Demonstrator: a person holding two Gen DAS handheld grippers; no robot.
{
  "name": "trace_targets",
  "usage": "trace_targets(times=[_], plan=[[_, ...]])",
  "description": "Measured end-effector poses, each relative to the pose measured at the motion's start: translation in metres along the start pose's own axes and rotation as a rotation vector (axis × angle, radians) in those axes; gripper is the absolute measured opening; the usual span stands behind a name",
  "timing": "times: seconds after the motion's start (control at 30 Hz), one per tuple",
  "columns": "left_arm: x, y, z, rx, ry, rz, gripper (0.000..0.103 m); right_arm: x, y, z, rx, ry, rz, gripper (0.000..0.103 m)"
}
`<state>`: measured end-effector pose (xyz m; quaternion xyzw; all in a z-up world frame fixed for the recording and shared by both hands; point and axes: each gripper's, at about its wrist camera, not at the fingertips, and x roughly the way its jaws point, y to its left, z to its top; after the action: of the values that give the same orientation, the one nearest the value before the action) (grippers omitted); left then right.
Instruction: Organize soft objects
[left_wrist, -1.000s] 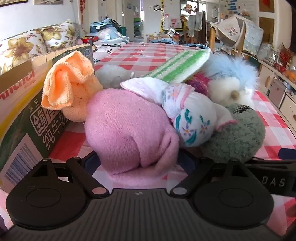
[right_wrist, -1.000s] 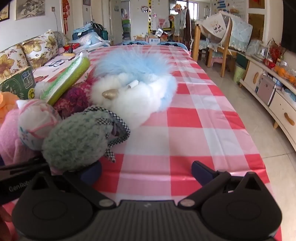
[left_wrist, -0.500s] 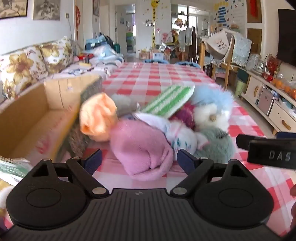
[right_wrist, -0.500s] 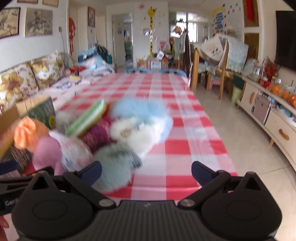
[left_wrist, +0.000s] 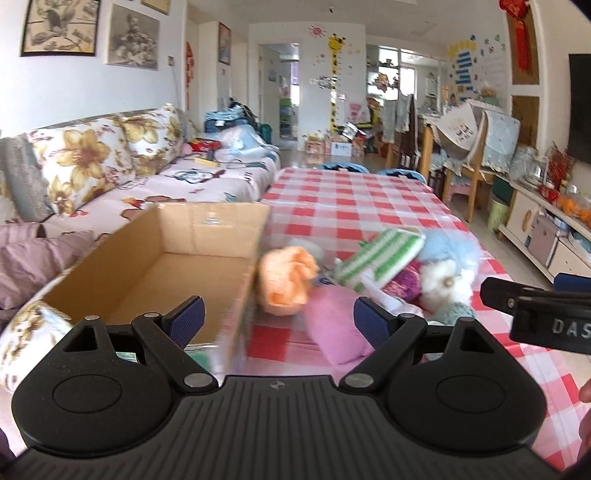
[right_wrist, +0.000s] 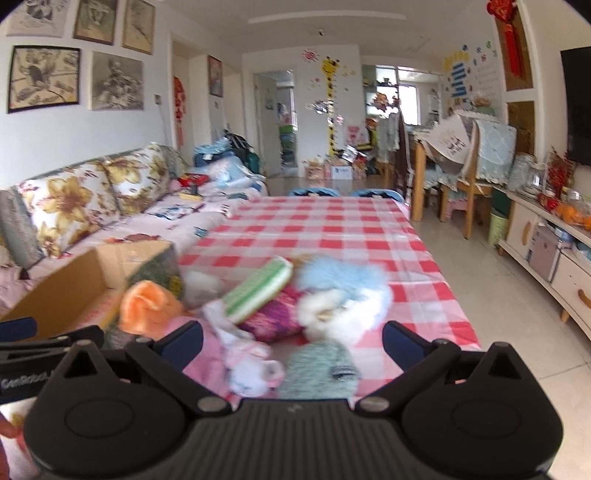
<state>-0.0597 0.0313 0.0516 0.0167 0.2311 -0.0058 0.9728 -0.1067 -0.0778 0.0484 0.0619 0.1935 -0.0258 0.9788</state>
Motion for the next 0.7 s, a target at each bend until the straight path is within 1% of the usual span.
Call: trace_targets(times=[0.1,0.3,0.47,0.7], plan=[[-0.005,-0.001,-0.001,-0.004,-0.018,0.023,0.103,-0.009,0.015,0.001,-0.017,-0.024,0.034,0.102],[-0.008,-0.003,-0.007,-0.020,-0.048,0.064,0.103,-0.022,0.047,0.001,-0.091,-0.054,0.063,0.102],[-0.009,-0.002,-0.007,-0.045,-0.069,0.086,0.103,-0.030,0.062,-0.006,-0.108,-0.062,0.094,0.102],[-0.008,-0.004,-0.007,-0.060,-0.089,0.104,0.103,-0.044,0.072,-0.013,-0.124,-0.083,0.134,0.102]])
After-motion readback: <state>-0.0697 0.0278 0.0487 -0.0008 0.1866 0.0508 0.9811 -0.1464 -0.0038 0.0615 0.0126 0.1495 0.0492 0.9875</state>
